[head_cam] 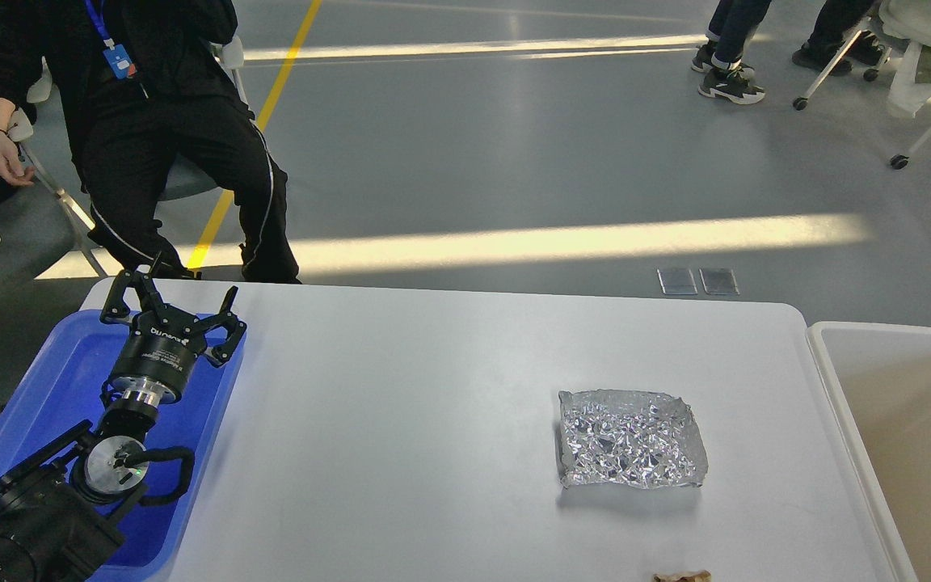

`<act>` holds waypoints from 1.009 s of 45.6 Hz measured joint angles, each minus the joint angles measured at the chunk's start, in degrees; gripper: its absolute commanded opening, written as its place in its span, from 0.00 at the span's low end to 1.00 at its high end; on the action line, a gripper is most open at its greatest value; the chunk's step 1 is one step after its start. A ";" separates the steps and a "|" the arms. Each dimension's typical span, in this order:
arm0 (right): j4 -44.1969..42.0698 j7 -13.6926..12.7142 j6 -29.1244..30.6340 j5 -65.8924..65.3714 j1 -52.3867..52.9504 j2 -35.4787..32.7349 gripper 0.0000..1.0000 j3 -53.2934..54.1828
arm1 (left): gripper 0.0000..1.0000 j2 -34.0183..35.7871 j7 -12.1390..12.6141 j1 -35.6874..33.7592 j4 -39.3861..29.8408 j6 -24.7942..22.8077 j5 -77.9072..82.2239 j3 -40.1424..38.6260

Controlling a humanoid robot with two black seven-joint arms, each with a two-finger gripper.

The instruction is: Tidy desktop

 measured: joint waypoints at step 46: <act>-4.42 -0.62 -0.40 -4.03 5.02 4.41 0.15 2.76 | 1.00 0.00 0.00 -0.07 -0.05 0.00 0.00 0.00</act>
